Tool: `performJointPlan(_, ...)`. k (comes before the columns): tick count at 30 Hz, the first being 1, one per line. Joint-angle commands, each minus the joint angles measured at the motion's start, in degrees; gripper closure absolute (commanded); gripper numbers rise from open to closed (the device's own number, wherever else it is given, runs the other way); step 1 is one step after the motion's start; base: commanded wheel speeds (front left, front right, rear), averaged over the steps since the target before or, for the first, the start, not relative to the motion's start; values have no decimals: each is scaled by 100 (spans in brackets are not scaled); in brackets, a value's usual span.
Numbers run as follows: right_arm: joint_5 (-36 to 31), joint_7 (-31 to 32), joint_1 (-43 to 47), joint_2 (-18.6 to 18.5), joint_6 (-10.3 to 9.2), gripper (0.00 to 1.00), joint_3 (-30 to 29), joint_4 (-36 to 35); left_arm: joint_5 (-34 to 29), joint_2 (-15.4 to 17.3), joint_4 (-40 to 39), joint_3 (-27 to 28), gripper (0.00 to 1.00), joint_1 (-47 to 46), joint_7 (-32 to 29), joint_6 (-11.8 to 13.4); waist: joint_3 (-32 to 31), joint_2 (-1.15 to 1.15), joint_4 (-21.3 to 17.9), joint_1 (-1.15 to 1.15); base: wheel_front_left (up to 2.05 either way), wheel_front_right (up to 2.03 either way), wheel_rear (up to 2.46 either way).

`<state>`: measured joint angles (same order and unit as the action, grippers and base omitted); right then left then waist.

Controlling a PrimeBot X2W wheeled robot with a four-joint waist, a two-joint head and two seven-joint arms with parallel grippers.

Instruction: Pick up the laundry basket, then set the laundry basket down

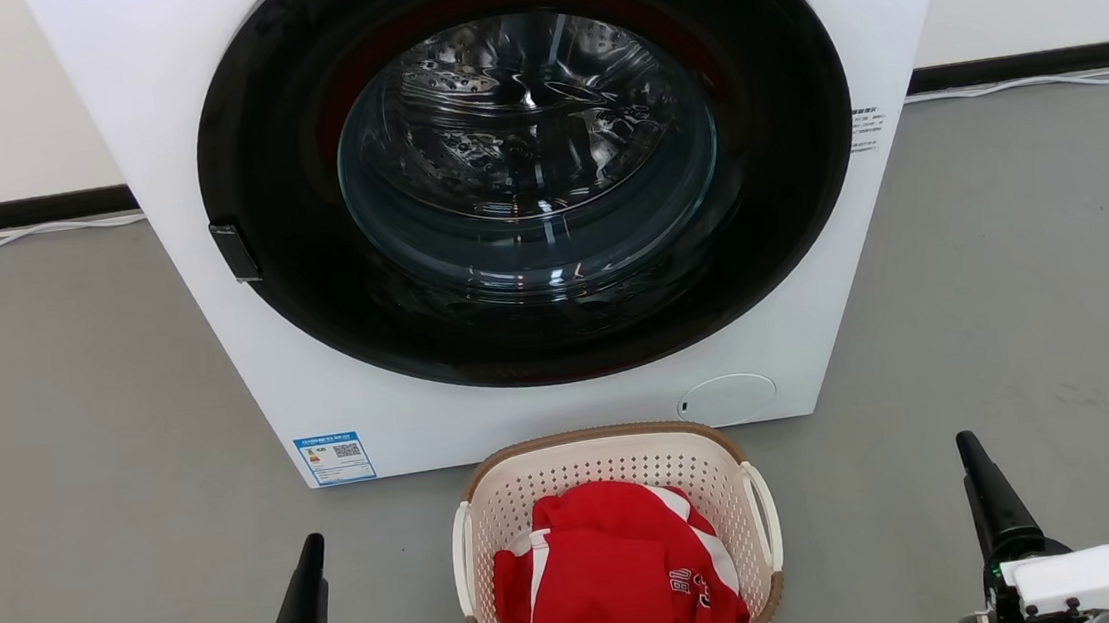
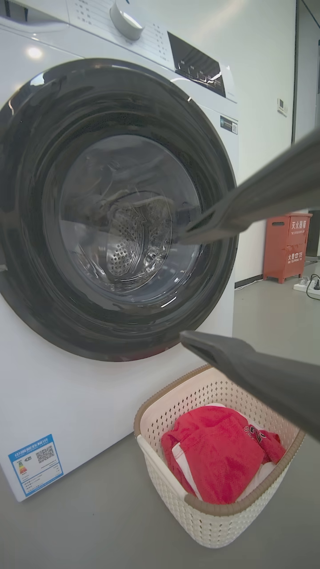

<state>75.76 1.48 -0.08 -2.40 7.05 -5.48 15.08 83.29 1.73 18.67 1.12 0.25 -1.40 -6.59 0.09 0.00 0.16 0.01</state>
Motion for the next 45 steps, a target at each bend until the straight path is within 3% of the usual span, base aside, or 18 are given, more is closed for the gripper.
performJointPlan(1, -172, -81, -133, -99, 12, 0, 41, -212, -136, 38, -127, 11, 0, -282, 50, -33, -1, 0, 2, -1, 0, 0, 0)
performJointPlan(17, -2060, -367, -88, -197, 18, 0, 171, -372, -1801, 52, -81, -117, 0, -381, 340, 133, -2, 0, -8, -1, 0, 0, 0)
performJointPlan(45, -4109, -821, -50, -281, 27, 0, 332, -485, -3946, 74, -154, -313, 0, -417, 801, 279, -26, 0, -30, -1, 0, 0, 0)
